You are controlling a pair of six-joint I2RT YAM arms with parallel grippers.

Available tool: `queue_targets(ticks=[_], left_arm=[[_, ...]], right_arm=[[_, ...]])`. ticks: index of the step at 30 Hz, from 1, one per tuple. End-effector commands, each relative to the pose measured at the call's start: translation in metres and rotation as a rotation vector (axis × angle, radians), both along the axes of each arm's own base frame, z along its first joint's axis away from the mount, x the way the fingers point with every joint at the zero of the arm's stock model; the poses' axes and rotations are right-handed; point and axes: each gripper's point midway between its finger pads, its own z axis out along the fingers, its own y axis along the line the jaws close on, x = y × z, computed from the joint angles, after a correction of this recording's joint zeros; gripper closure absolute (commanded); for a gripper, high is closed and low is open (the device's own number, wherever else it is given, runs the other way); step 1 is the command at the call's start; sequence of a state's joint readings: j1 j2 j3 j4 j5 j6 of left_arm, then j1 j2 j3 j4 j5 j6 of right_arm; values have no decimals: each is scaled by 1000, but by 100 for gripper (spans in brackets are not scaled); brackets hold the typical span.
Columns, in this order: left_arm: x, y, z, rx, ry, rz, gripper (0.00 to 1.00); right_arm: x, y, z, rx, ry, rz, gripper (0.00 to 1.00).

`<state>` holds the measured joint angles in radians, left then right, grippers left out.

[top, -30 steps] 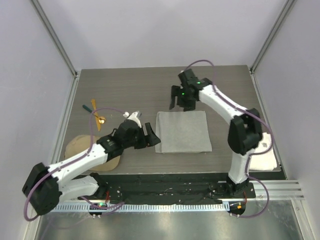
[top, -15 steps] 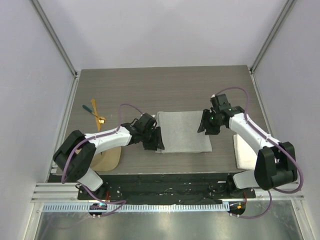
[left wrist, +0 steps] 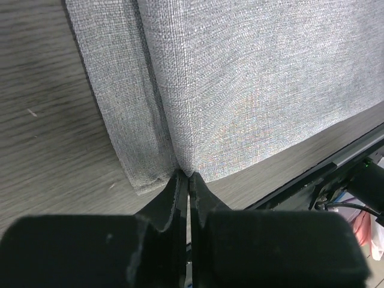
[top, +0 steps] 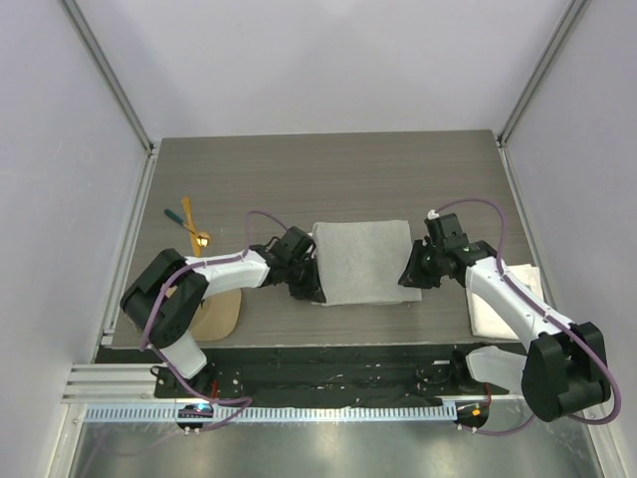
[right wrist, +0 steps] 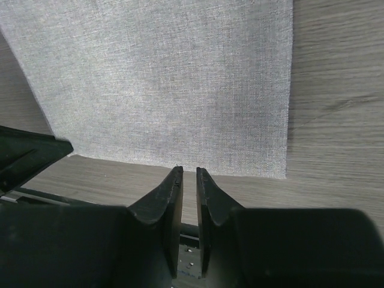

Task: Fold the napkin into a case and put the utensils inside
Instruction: Smooth out the lower triangle-folded napkin at the center of the board.

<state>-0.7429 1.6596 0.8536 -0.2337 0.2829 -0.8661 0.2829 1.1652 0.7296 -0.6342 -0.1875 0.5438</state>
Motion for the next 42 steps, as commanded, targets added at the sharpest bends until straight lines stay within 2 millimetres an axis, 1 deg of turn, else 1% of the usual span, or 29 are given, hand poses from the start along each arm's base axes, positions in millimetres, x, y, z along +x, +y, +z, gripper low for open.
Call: queue_targets(ticks=[1,3,4,7,8,10,11,12,14,16,17,19,20,22,24,25,26,27,28,29,30,31,33,34,35,36,37,39,42], left_arm=[[22,-8,32,-65,-76,15,96],[22,-8,35,-62,-77,3,95],[21,-7,35,-59,-72,-2,90],[19,-8,30,-58,-56,-3,91],[19,-8,29,-66,-55,-2,92],[16,-9,28,-81,-44,14,95],[15,-8,25,-89,-45,20,96],[15,-7,28,-97,-48,33,97],[18,-6,30,-105,-75,51,100],[16,-3,32,-118,-90,63,100],[18,-3,34,-123,-102,67,100],[18,-1,39,-141,-129,70,100],[20,1,41,-143,-138,77,100],[21,4,42,-142,-138,72,100],[25,8,43,-151,-136,79,100],[24,8,41,-155,-124,78,100],[25,7,41,-169,-113,77,100],[25,6,41,-177,-106,77,100],[28,3,43,-194,-109,78,100],[29,1,42,-202,-92,90,100],[28,-2,43,-219,-80,86,100],[30,-6,46,-238,-82,87,100],[33,-9,46,-243,-70,102,100],[33,-9,46,-244,-67,107,100],[35,-11,48,-246,-70,112,100],[36,-11,47,-246,-58,123,100],[37,-12,46,-245,-51,132,100],[37,-14,47,-252,-41,155,100],[37,-16,48,-247,-56,176,100]], right_arm=[[-1,25,18,88,-55,58,81],[-2,36,20,83,-64,99,81],[1,38,21,66,-78,103,81],[14,53,26,71,-93,127,81],[26,59,37,84,-125,133,80],[45,69,35,82,-120,145,81],[62,81,54,96,-169,163,81],[74,88,43,83,-145,174,81],[98,109,56,94,-183,195,82],[114,126,42,90,-153,214,84],[126,136,51,105,-174,215,85],[130,152,38,114,-136,227,91],[132,157,42,125,-144,230,93],[124,167,46,131,-161,254,98],[112,166,42,120,-166,254,99],[93,162,41,132,-167,260,99],[90,162,46,156,-204,254,99],[82,158,44,158,-213,244,99],[63,149,26,148,-179,239,99],[55,142,35,156,-202,235,99],[47,134,31,142,-196,229,99],[33,121,13,108,-156,216,99],[16,108,14,101,-152,196,99],[3,99,1,83,-126,187,99],[-6,95,0,86,-116,171,99],[-10,92,7,106,-139,158,99],[-19,83,-5,89,-120,142,99],[-25,78,-8,100,-121,115,99],[-33,66,-25,77,-86,50,99]])
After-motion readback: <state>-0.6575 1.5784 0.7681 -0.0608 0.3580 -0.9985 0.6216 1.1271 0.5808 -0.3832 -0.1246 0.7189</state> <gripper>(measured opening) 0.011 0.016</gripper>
